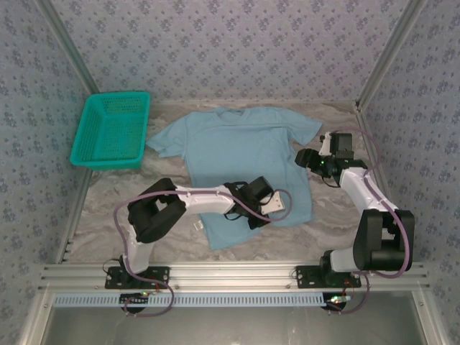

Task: Fold the inside-out t-shirt

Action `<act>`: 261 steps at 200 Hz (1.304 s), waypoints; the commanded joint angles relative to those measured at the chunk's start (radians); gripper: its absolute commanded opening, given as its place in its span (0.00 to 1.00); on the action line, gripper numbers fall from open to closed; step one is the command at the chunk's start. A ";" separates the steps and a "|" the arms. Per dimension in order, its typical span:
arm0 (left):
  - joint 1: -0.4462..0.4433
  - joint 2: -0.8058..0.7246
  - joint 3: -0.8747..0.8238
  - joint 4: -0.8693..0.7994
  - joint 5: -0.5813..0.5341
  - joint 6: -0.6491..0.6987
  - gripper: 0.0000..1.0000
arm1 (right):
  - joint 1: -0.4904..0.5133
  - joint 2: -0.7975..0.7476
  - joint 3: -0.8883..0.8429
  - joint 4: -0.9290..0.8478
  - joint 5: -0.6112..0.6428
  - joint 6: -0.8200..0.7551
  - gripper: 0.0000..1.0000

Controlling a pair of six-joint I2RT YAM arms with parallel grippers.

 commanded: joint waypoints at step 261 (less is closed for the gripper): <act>-0.192 0.086 0.124 -0.002 -0.405 0.212 0.66 | -0.005 -0.008 -0.019 0.000 -0.021 -0.014 0.69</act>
